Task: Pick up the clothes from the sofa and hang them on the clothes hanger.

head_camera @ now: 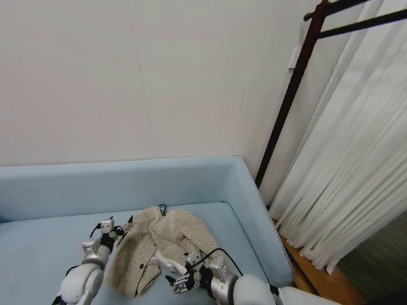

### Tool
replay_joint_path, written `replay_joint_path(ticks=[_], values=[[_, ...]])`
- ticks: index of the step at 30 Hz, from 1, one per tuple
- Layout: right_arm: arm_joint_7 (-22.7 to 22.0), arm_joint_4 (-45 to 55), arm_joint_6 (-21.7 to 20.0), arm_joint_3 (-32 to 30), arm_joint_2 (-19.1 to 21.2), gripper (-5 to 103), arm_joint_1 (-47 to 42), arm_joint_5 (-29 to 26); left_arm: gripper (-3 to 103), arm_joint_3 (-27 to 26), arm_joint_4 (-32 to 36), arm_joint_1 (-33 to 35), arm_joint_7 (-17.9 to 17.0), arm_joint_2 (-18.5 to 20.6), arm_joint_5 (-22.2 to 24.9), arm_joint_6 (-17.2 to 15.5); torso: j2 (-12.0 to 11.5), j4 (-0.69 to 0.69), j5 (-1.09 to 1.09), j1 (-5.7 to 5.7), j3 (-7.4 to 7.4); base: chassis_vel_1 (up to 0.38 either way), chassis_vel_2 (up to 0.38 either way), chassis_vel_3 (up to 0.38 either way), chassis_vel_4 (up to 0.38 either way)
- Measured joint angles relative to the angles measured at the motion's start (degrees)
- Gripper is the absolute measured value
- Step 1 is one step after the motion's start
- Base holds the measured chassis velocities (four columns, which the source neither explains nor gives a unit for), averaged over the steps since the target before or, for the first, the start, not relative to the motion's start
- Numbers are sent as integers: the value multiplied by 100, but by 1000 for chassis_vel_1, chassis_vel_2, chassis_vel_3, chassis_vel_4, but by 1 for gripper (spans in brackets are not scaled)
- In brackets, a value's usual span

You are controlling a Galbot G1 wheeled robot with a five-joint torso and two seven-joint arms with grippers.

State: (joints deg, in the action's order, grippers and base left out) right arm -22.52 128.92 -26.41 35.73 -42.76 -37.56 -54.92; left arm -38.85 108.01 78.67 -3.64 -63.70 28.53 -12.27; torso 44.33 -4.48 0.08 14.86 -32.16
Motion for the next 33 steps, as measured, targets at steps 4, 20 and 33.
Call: replay_joint_path(ticks=[4, 20, 33], values=[[255, -946, 3, -331, -433, 100, 640, -159, 100, -3, 71, 64, -9, -30, -1, -18, 0, 1, 1, 0, -1, 0, 0, 0, 0], [1712, -5353, -120, 457, -2683, 100, 2836, -212, 100, -649, 640, 1153, -104, -389, -436, -683, 0, 2, 1, 1, -1, 0, 0, 0, 0], [2987, -8193, -152, 603, -4123, 101, 3133, 563, 100, -928, 1013, 1318, 95, -588, -292, -315, 1, 1, 0, 0, 0, 0, 0, 0, 0]])
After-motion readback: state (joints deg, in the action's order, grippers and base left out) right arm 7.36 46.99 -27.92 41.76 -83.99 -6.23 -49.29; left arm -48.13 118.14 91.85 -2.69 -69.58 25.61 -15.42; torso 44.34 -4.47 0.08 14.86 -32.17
